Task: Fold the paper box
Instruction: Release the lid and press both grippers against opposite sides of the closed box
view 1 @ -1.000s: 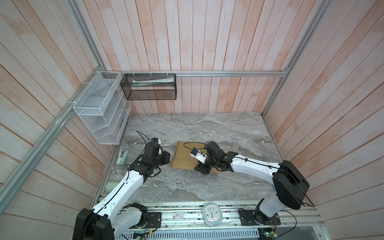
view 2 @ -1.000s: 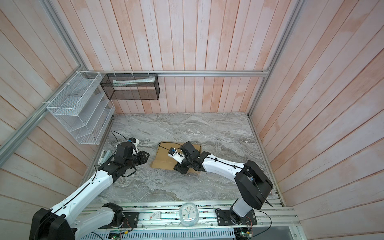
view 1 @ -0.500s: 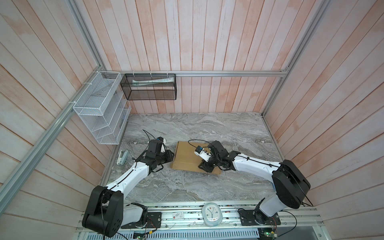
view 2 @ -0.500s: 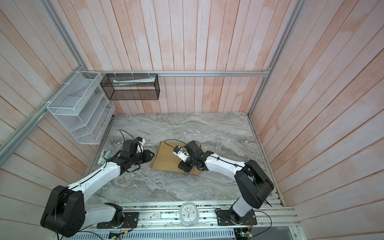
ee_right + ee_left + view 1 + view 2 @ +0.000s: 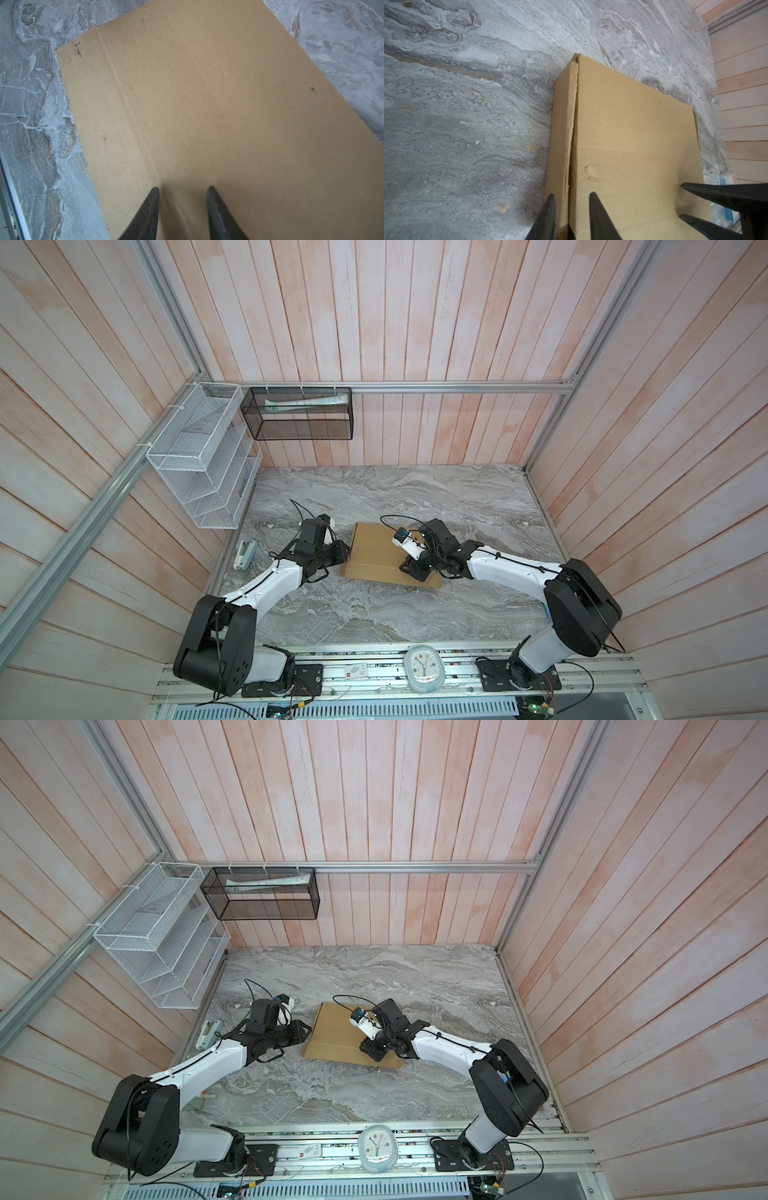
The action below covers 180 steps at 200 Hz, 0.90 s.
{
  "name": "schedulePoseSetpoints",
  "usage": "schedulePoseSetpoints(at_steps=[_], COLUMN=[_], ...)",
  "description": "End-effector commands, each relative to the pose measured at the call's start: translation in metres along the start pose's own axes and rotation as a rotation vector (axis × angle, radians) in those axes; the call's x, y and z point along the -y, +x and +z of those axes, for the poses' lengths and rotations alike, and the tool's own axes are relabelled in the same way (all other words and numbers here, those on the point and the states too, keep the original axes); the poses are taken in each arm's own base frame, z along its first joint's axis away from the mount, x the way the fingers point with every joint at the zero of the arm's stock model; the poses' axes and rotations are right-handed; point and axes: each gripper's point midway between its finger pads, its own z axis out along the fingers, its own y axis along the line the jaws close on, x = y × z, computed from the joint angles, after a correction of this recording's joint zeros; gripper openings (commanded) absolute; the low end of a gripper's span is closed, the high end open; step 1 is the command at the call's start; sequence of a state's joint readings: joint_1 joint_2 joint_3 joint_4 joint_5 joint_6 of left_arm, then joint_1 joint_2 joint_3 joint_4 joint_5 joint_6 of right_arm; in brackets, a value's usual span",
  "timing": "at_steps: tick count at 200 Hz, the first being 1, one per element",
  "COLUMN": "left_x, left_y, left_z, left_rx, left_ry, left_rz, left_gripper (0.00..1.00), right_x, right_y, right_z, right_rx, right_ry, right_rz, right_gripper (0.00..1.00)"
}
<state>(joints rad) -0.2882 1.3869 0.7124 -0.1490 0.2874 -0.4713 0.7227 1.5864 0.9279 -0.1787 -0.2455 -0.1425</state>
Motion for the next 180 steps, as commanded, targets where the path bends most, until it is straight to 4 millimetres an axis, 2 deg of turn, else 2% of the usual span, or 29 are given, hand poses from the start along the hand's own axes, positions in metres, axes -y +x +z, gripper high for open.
schedulePoseSetpoints(at_steps=[1,108,145,159,180], left_x=[0.0,-0.015,-0.019,-0.02,-0.02], left_y=[0.001,0.02,0.026,0.027,0.028], left_z=[0.005,0.017,0.02,0.021,0.021], left_rx=[0.002,-0.039,-0.046,-0.047,-0.047], left_ry=[0.019,-0.007,-0.012,-0.011,-0.009], left_rz=[0.025,0.03,0.025,0.021,0.02], left_gripper=[0.31,0.31,0.31,0.31,0.3], right_x=[0.005,0.016,0.04,0.048,0.051], right_y=[0.002,-0.019,-0.027,-0.026,-0.019], right_z=[-0.001,-0.015,-0.03,-0.038,-0.046], right_rx=[0.004,0.094,0.143,0.158,0.147], right_ry=[0.018,0.074,0.178,0.214,0.23], right_rz=[0.023,0.073,0.176,0.239,0.291], right_gripper=[0.4,0.4,0.4,0.39,0.39])
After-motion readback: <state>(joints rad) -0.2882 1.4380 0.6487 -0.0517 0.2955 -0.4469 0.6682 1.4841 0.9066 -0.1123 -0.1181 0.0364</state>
